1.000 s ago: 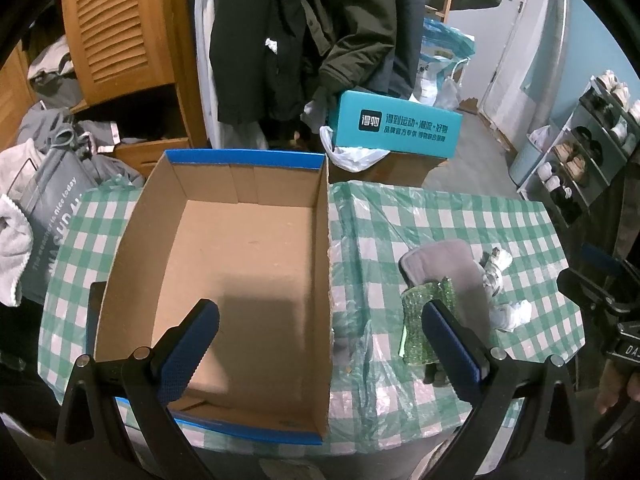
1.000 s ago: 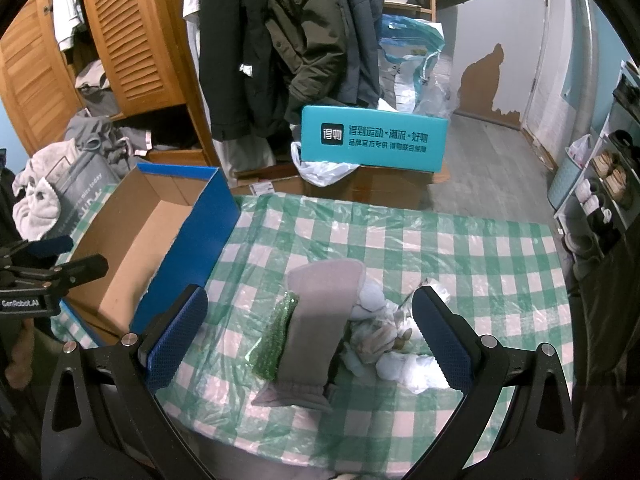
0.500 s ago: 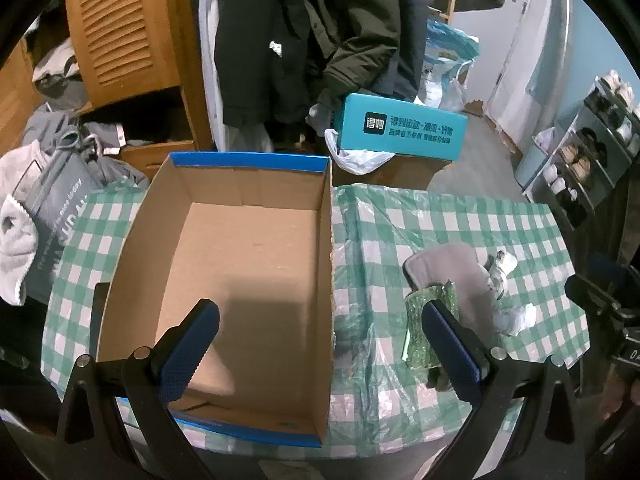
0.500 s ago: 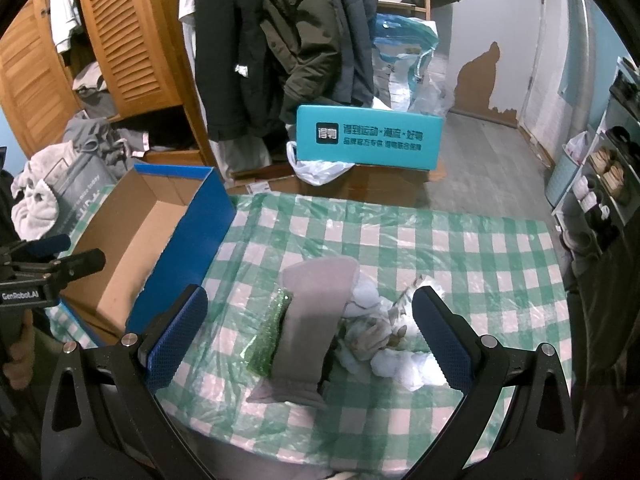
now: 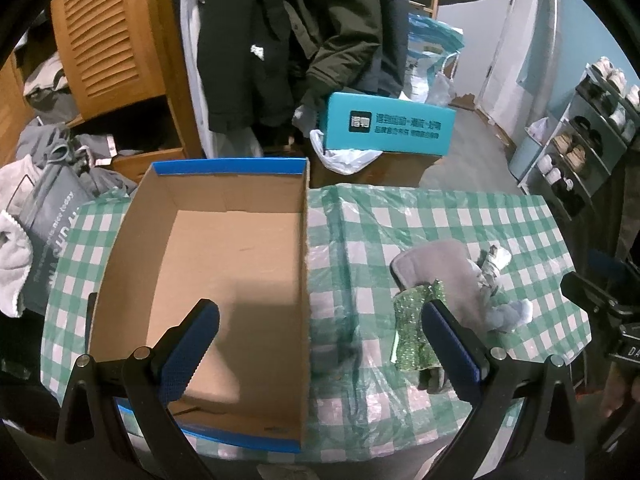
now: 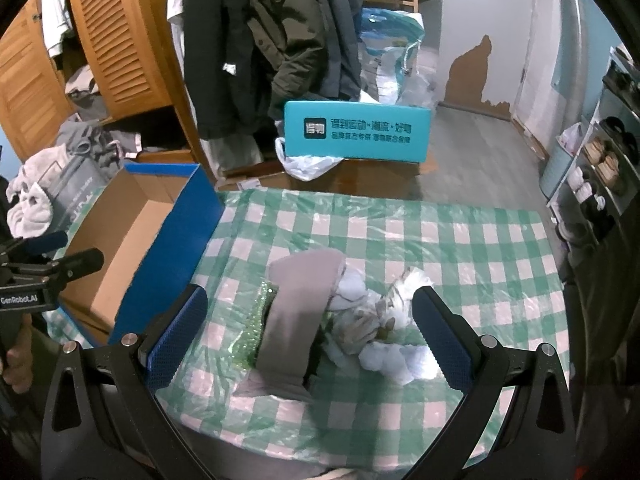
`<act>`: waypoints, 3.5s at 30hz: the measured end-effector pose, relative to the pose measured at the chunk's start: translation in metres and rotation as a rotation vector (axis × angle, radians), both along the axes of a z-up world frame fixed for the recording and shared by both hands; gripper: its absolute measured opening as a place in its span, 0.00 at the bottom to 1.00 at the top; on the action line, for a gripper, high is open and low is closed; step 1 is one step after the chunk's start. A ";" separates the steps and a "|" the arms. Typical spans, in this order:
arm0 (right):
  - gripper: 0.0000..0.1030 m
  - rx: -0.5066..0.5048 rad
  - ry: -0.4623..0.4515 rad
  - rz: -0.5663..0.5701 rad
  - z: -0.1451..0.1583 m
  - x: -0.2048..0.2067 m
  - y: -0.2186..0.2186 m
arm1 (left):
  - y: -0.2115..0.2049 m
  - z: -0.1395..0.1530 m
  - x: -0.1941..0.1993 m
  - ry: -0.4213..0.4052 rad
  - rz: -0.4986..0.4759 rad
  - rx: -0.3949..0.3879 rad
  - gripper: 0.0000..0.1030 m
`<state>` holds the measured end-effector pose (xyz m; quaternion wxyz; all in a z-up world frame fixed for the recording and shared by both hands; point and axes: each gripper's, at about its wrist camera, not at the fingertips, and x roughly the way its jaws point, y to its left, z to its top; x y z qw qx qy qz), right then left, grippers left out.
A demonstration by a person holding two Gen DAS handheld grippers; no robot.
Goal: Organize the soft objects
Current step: 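Lower the left gripper onto the green glittery scrubber and close it, then lift the scrubber with the left gripper while the right gripper grasps the light-blue rolled sock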
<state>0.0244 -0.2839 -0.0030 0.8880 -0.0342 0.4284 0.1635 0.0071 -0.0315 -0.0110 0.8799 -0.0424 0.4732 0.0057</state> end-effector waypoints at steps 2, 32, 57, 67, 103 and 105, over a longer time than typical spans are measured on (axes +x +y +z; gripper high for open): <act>0.98 -0.001 0.001 -0.007 -0.001 0.000 -0.003 | -0.004 -0.002 0.001 0.008 -0.010 0.002 1.00; 0.98 -0.046 0.155 -0.174 -0.059 0.030 -0.077 | -0.068 -0.085 0.046 0.252 -0.061 -0.068 0.99; 0.98 -0.098 0.305 -0.146 -0.141 0.054 -0.090 | -0.094 -0.141 0.069 0.363 -0.106 -0.090 0.97; 0.98 -0.132 0.342 -0.128 -0.162 0.055 -0.085 | -0.081 -0.150 0.067 0.409 -0.102 -0.151 0.72; 0.55 -0.183 0.258 -0.052 -0.124 0.036 -0.065 | -0.088 -0.116 0.053 0.328 -0.206 -0.025 0.15; 0.54 -0.179 0.249 -0.055 -0.117 0.036 -0.064 | -0.088 -0.112 0.051 0.316 -0.207 -0.021 0.15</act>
